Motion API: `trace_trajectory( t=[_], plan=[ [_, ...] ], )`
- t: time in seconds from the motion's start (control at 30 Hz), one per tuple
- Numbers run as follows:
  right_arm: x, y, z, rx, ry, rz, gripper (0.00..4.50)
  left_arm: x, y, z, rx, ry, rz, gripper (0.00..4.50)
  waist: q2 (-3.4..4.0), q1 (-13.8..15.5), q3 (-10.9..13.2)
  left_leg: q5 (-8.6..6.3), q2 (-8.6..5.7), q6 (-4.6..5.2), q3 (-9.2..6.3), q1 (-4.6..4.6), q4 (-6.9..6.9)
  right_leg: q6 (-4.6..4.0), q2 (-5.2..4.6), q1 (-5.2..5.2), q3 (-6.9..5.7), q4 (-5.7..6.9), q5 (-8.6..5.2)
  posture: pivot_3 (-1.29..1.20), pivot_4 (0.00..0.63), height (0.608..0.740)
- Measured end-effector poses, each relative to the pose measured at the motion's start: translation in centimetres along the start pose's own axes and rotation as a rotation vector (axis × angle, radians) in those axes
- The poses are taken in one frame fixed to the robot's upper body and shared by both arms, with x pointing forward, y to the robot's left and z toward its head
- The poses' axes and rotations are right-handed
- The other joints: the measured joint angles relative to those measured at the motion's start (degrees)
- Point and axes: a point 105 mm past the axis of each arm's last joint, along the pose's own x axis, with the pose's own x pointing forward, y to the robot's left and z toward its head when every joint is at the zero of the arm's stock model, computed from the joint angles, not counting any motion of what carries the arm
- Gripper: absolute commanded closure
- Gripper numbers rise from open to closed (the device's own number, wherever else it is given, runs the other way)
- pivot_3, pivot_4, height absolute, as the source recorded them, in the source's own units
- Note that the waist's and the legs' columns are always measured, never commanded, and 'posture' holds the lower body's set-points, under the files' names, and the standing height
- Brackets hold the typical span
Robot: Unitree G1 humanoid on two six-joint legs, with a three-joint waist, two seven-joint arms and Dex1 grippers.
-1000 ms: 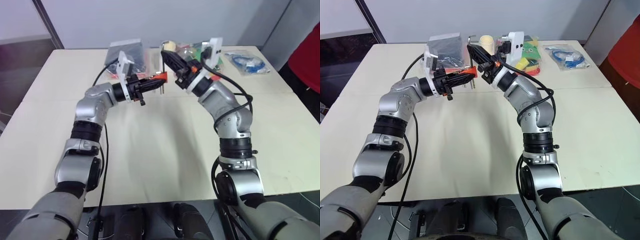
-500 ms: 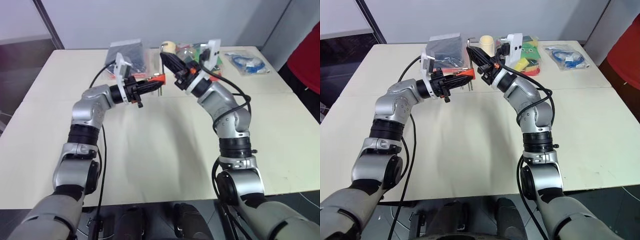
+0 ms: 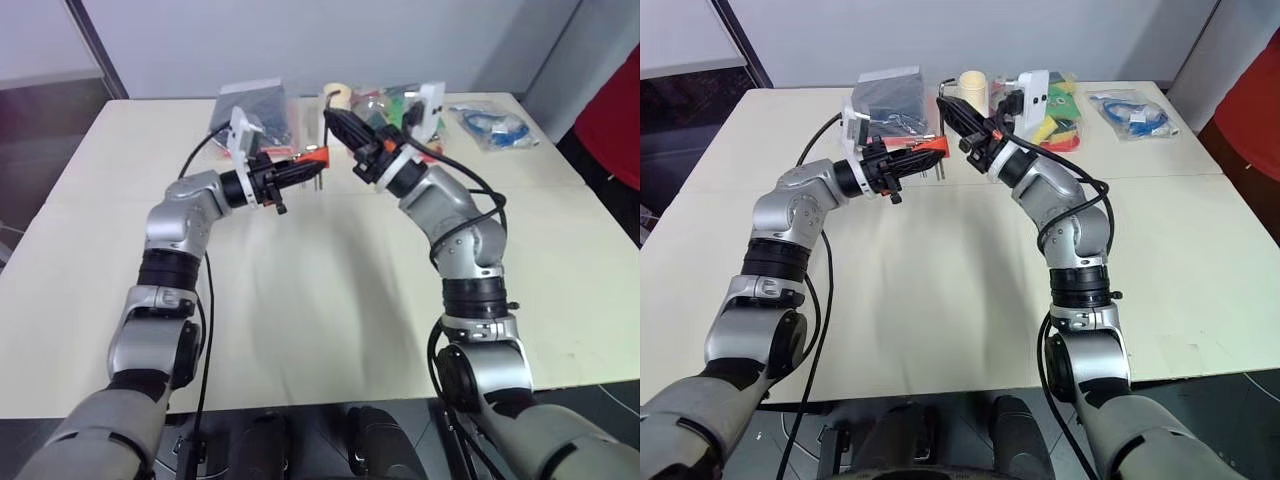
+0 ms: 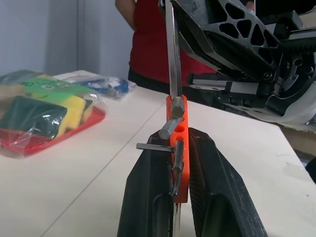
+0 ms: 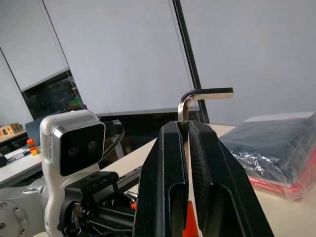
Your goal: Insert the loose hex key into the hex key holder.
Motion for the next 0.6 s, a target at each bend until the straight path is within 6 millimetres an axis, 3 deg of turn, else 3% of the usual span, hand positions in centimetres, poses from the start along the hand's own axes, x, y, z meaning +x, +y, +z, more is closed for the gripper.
trace_trajectory(
  t=[0.6],
  plan=[
    [-0.38, 0.18, -0.73, -0.005, 0.072, 0.023, 4.48, 0.08, -0.17, -0.2, -0.005, 0.012, -0.013, 4.5, 0.0, 0.0, 0.0, 0.0, 0.0, 0.01, 0.0, 0.04, 0.04, 0.0, 0.0, -0.01, 0.0, 0.15, 0.0, 0.0, 0.15, 0.74]
  ],
)
